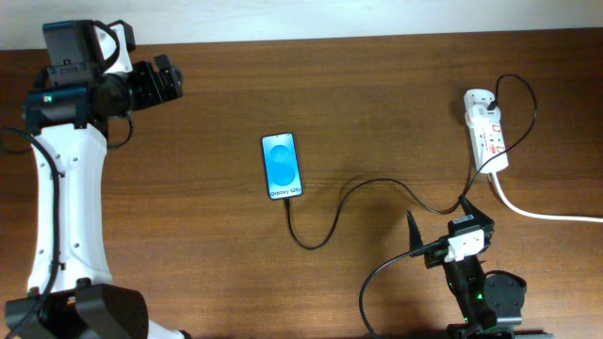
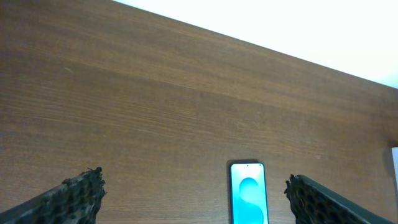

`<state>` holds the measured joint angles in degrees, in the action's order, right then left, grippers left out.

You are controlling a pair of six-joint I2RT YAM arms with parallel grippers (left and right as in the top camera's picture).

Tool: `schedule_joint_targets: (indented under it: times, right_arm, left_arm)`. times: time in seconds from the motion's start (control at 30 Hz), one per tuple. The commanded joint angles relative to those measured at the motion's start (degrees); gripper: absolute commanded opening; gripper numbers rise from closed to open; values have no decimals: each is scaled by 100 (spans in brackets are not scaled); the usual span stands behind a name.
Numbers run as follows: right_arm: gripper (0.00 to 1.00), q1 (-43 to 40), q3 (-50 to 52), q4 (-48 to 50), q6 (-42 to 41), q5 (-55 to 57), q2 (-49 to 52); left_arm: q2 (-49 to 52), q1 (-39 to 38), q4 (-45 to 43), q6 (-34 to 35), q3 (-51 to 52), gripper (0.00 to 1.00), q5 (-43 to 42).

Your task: Plug charger to phone and switch on socket

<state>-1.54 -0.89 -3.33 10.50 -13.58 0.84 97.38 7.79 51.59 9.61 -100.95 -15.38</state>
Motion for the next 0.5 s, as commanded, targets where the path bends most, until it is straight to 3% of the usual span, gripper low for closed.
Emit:
schedule_joint_targets:
  times: [0.0, 0.33, 0.4, 0.47]
  right_arm:
    - [99, -42, 57, 15, -24, -98, -63]
    - [98, -42, 57, 15, -24, -98, -63]
    - [98, -42, 57, 15, -24, -98, -63]
    - [98, -42, 57, 15, -24, -98, -63]
  left_arm:
    - [-70, 15, -4, -50, -37, 99, 20]
    - [-74, 26, 216, -52, -37, 99, 192]
    - [-404, 9, 350, -74, -31, 99, 299]
    - [-1200, -289, 315, -691, 249, 99, 813]
